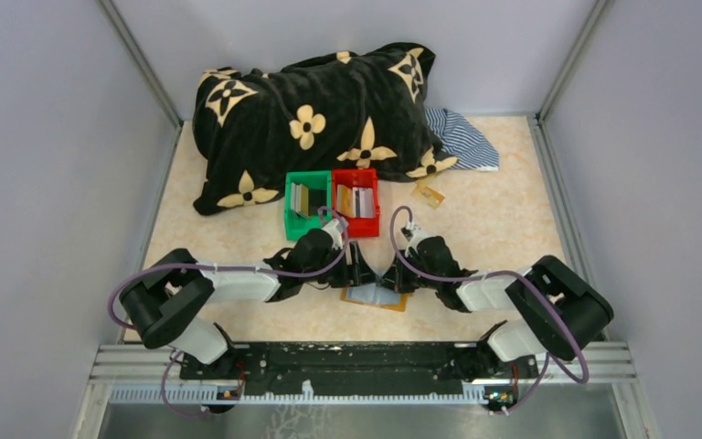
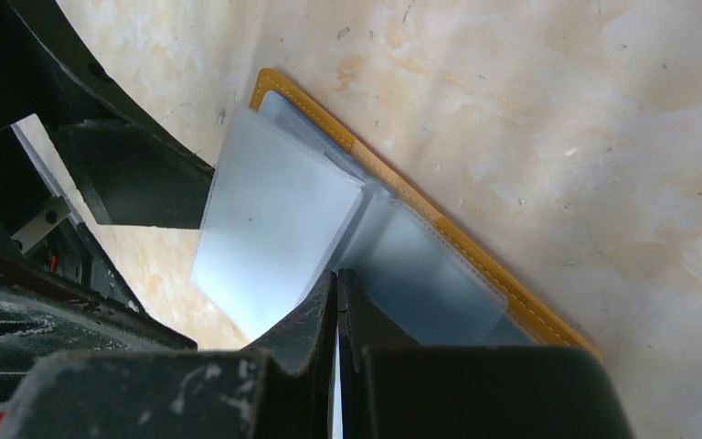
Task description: Take the credit cards out of the card holder
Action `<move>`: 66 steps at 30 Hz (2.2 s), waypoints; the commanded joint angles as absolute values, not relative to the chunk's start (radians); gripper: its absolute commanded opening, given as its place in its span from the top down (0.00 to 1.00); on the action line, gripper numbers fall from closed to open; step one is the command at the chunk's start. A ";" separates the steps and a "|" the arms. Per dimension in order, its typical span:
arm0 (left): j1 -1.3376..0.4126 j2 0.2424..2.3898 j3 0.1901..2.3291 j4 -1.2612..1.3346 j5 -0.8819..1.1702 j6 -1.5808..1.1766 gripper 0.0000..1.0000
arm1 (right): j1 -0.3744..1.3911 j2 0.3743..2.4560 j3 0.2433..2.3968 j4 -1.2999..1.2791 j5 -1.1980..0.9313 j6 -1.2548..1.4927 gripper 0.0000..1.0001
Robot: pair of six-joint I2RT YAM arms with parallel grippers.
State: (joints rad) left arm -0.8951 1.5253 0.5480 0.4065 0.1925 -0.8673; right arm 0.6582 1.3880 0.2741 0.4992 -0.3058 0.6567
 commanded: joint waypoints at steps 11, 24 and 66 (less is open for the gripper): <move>-0.906 1.556 0.623 0.417 0.259 -0.859 0.27 | 0.653 1.221 0.256 0.326 -0.239 0.651 1.00; -0.943 1.627 0.650 0.518 0.346 -0.911 0.26 | 0.571 0.811 0.283 0.015 -0.132 0.657 1.00; -0.843 1.194 0.361 0.315 0.046 -0.730 0.26 | 0.732 1.244 0.354 0.369 -0.258 0.704 0.62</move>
State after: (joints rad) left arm -0.8597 1.2106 0.3698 0.3435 0.0479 -0.7784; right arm 0.7200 1.2076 0.3164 0.2695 -0.2584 0.7048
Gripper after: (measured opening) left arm 0.740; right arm 0.353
